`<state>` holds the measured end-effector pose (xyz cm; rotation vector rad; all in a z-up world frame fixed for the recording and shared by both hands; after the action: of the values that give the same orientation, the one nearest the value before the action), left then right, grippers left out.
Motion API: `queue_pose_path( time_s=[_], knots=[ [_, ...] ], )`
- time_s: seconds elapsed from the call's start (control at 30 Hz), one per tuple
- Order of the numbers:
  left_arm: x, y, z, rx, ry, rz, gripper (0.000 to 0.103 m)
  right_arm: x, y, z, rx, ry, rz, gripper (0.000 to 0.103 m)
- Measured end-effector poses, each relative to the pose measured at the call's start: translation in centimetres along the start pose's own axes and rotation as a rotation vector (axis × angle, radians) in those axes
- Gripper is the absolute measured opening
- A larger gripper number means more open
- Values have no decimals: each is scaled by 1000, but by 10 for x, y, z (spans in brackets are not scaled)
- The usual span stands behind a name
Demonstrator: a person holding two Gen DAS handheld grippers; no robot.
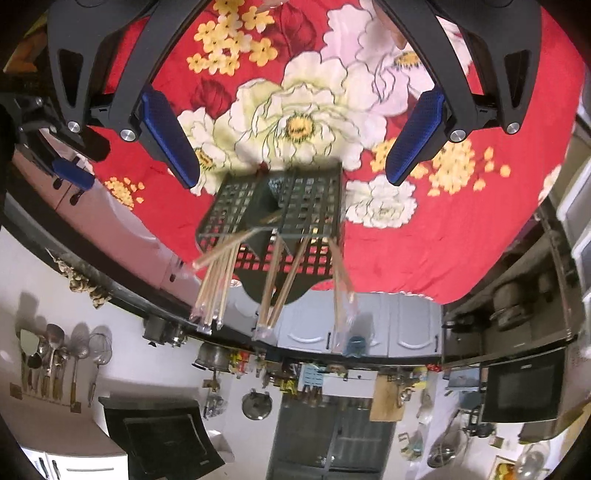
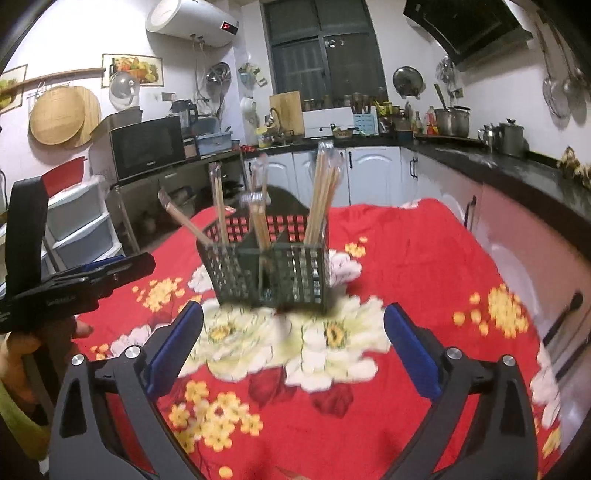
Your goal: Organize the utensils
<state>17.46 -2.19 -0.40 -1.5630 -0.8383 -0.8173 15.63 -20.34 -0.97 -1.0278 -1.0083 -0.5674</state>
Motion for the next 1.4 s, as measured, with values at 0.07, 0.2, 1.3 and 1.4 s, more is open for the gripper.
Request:
queue_pose_path(
  time_s=[0.07, 0.2, 1.3, 1.4],
  knots=[
    [-12, -1, -1, 8, 2, 0, 93, -10, -3, -1, -24, -18, -5, 96],
    [-34, -6, -8, 15, 23, -18, 93, -21, -11, -3, -47, -39, -55, 97],
    [-48, -22, -19, 97, 34, -206, 93, -29, -42, -14, -156, -60, -334, 97],
    [-49, -22, -19, 98, 34, -205, 93, -30, -42, -13, -154, -61, -335, 97]
  ],
)
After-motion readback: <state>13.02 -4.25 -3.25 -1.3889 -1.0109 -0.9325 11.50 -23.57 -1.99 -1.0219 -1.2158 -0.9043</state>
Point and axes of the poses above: each gripper's, at about its wrist camera, not at the fingertips, and y roughly the way its jaws point, z to its left, x to its top, the point moved 7 cm from there along y, roughly the way its jaws point, and after that the axes turned 3 degrees about x, right-handed, at the moved point
